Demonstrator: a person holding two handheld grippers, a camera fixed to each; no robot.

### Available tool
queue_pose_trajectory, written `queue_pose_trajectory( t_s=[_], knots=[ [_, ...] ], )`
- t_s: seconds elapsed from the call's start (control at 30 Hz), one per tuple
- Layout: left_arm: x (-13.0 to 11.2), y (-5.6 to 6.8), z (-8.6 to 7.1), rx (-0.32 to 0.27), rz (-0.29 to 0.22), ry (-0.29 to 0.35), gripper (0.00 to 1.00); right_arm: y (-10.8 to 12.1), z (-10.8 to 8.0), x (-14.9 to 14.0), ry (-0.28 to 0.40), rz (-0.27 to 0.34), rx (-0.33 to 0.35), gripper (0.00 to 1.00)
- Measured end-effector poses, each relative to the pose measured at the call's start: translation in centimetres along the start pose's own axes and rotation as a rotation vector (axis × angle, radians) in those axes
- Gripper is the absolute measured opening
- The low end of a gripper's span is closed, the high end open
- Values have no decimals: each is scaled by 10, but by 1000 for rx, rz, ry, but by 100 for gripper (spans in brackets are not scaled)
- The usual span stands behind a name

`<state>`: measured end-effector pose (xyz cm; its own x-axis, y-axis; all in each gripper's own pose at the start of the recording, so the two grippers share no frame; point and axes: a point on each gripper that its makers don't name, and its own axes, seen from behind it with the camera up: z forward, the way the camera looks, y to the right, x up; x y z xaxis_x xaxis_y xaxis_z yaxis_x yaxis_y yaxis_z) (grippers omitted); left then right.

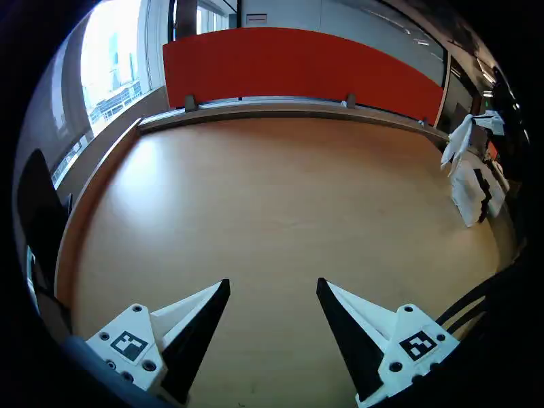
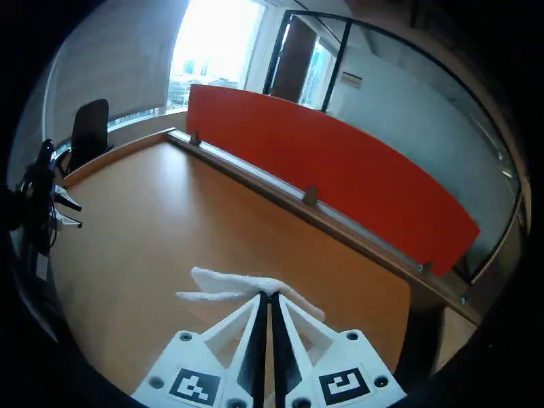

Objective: Fold towel

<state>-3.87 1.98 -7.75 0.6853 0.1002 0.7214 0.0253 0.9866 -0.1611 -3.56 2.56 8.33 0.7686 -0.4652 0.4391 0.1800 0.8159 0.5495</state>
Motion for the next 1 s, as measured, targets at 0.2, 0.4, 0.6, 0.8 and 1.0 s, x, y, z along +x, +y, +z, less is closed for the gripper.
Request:
queue_pose_trajectory(
  t_s=[0.2,0.4,0.6,0.8,1.0],
  knots=[
    [-2,1,0,2,0,-5,95,35,-6,-3,-20,8,-43,3],
    [-2,2,0,5,3,-8,95,66,-8,-8,-43,20,-74,4],
    [-3,3,-1,10,2,-11,95,91,-9,-13,-60,34,-99,4],
    [-2,3,-1,16,4,-13,95,112,-8,-17,-70,49,-120,4],
    [-2,6,-1,18,2,-14,95,126,-10,-23,-85,59,-133,4]
  ],
)
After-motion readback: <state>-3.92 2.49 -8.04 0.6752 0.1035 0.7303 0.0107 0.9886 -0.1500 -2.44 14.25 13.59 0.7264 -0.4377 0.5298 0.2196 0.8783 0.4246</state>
